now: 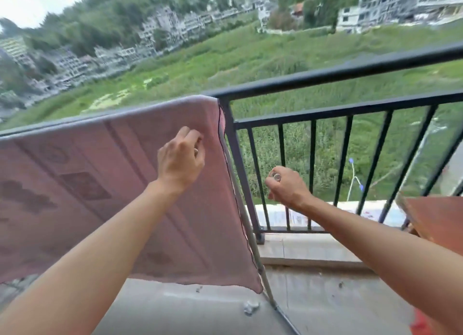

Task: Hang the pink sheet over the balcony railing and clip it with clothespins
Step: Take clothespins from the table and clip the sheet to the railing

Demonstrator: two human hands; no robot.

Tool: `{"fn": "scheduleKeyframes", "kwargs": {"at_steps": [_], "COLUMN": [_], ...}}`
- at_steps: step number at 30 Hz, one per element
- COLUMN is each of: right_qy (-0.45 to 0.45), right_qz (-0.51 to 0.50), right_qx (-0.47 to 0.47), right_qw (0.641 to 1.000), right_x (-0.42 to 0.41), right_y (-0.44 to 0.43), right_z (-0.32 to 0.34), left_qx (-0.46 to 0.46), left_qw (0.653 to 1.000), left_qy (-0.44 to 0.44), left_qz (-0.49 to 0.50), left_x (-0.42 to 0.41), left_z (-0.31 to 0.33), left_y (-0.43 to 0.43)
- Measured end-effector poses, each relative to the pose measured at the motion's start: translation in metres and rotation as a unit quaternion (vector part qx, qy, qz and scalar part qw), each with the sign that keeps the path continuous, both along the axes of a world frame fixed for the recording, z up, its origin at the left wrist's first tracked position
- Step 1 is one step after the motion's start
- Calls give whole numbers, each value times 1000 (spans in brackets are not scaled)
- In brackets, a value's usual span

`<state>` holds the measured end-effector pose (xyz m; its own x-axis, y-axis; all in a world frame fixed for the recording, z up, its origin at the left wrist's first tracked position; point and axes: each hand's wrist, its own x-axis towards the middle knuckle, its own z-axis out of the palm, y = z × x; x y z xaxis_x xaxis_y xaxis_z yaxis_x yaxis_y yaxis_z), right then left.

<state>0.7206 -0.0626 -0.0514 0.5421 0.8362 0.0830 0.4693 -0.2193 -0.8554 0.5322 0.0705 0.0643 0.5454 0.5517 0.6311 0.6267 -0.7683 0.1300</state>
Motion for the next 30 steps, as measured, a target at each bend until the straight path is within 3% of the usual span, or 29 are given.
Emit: {"fn": "scheduleKeyframes", "kwargs": {"at_steps": [5,8,10,15,20,23,26,30], "right_qy": [15,51,70,-7,-7,0,-3,-99], "right_qz": [36,130,201,298,366,330,221,130], "right_qx": [79,99,73,6,5,61,140,184], "right_qw": [996,985,974,955,930,942,965,969], "right_x": [6,17,22,38,42,56,83,101], "right_y": [61,87,98,124,137,140,151,159], "right_z": [60,92,105,103,90,91,88,79], "left_qx": [5,18,26,82,75,41,36,73], "left_qw": [998,995,995,991,988,983,972,974], "left_qy": [-64,-93,-84,21,-21,-60,-93,-119], "left_qz": [14,34,47,107,132,168,213,176], "left_x": [11,29,39,60,61,53,47,63], "left_z": [37,55,66,69,49,36,49,95], "left_y": [3,-4,-9,-14,-23,-32,-36,-37]}}
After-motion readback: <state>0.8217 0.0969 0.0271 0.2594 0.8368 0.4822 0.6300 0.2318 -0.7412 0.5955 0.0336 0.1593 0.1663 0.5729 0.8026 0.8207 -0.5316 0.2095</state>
